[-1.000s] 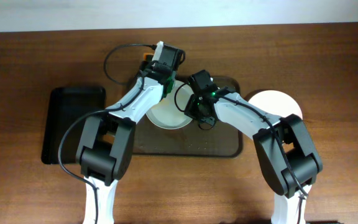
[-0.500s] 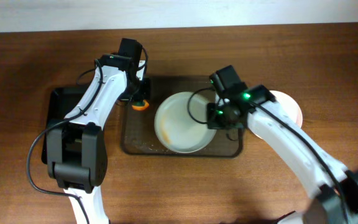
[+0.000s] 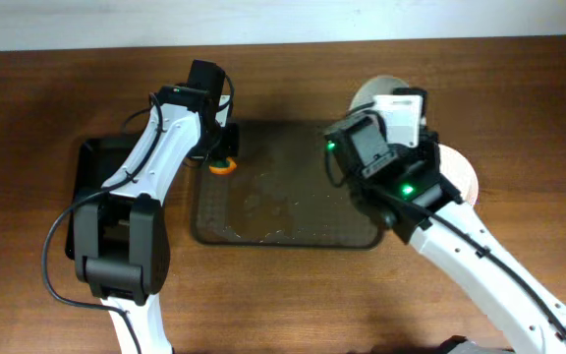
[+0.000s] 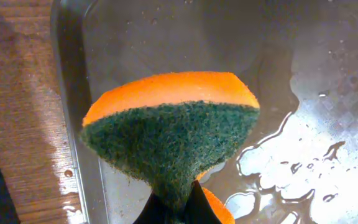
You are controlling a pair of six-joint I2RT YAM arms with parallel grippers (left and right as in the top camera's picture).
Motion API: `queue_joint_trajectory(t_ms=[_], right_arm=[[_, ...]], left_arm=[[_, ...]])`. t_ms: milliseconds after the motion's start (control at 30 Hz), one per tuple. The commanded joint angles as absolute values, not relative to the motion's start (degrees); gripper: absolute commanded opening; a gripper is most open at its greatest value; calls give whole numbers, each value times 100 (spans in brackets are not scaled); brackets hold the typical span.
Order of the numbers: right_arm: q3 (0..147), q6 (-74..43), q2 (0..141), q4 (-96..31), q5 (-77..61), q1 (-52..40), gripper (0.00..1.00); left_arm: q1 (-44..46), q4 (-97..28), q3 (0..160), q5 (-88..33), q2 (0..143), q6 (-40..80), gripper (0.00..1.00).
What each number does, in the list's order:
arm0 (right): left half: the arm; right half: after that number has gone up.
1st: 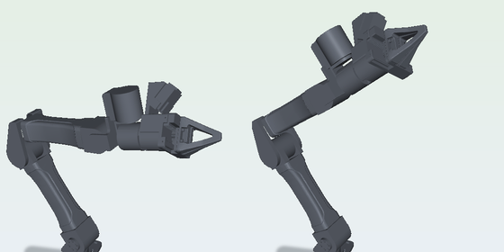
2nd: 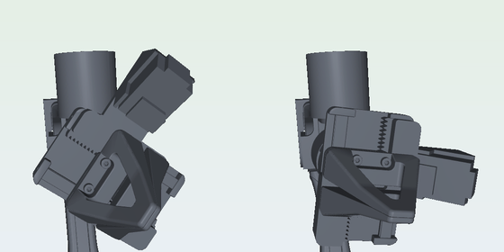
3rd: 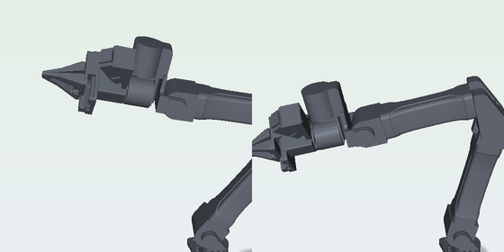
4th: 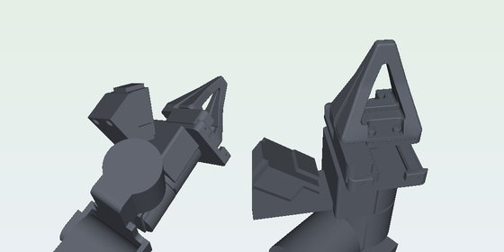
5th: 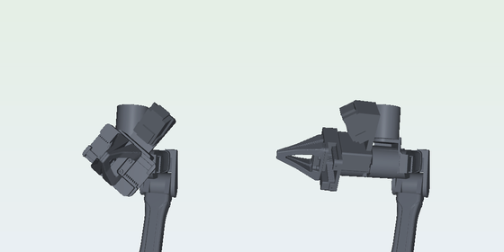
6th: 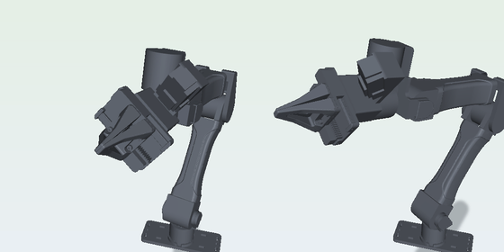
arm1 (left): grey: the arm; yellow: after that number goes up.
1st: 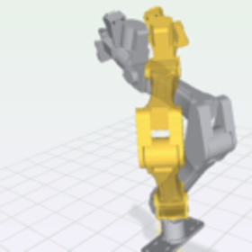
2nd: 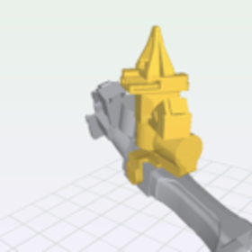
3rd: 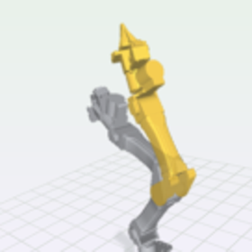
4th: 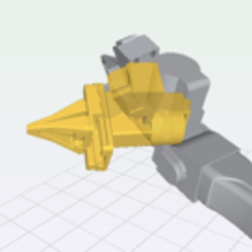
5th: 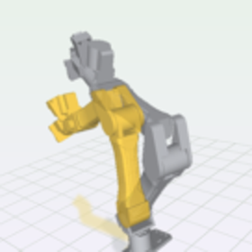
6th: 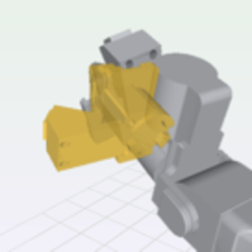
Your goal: Clean dirty plates on tray and stack at the side
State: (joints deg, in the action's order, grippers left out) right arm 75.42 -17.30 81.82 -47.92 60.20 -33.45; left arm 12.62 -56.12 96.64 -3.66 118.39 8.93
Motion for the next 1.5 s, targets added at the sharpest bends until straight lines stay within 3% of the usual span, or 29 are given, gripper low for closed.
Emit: queue_joint_trajectory(t_ms=[0, 167, 233, 367, 433, 533, 567, 700, 767, 867, 900, 933, 1100, 1233, 1267, 1300, 1333, 1367, 1400, 1433, 1467], right_arm=[[7596, 246, 8285, -3946, 7192, -3769, 4], [7596, 961, 8287, -3505, 7293, -3898, 4], [7596, 178, 8287, -3640, 7054, -3894, 4], [7404, -2333, 8514, -4860, 2429, -3094, 4], [7177, -2451, 8613, -4709, 893, -2359, 4], [7177, -2359, 8608, -4777, -237, -932, 4], [7177, -2255, 8611, -4897, -390, -183, 4], [7113, -1820, 8862, -5011, 242, 1258, 4], [7046, -1824, 9319, -4978, 349, 1553, 4], [7028, -1846, 9920, -4976, 351, 1658, 4], [7028, -1850, 10119, -5011, 316, 1658, 22], [7085, -1892, 10145, -4993, 71, 1658, 45], [8877, -1142, 10090, -6265, -1699, 1227, 49], [8936, -1094, 10088, -6331, -1732, 193, 49], [8936, -1096, 10088, -6307, -1575, -165, 61], [8936, -1096, 10088, -6307, -1468, -303, 61], [8936, -1096, 10088, -6316, -1317, -486, 61], [8936, -1098, 10088, -6329, -1284, -674, 62], [8927, -1096, 10088, -6329, -1282, -799, 64], [8925, -1098, 10088, -6326, -1282, -932, 67], [8925, -1098, 10088, -6326, -1282, -950, 68]], left_arm=[[1247, -5601, 9684, -432, 11708, 958, 0], [1247, -5601, 9684, -432, 11708, 958, 0], [1247, -5601, 9684, -432, 11708, 958, 0], [1247, -5601, 9684, -432, 11708, 958, 0], [1247, -5601, 9684, -432, 11708, 958, 0], [1247, -5601, 9682, -429, 11708, 958, 0], [1247, -5599, 9682, -429, 11708, 956, 0], [1247, -5579, 9682, -410, 11708, 956, 0], [1238, -5649, 9762, -408, 11697, 670, 0], [858, -6934, 10645, -121, 11653, 652, 0], [690, -7332, 10906, 19, 11653, 655, 0], [355, -7730, 11102, 115, 11653, 659, 0], [-628, -7760, 10980, 113, 11655, 467, 0], [-926, -7428, 10215, 897, 11666, 362, 0], [-1048, -7024, 9800, 996, 11666, 362, 3], [-1085, -6792, 9594, 998, 11666, 362, 3], [-1105, -6576, 9426, 996, 11668, 362, 5], [-1105, -6353, 9249, 996, 11668, 362, 17], [-1105, -6320, 9218, 993, 11677, 362, 48], [-1105, -6248, 9218, 991, 11677, 364, 100], [-1103, -6230, 9220, 989, 11675, 388, 100]])
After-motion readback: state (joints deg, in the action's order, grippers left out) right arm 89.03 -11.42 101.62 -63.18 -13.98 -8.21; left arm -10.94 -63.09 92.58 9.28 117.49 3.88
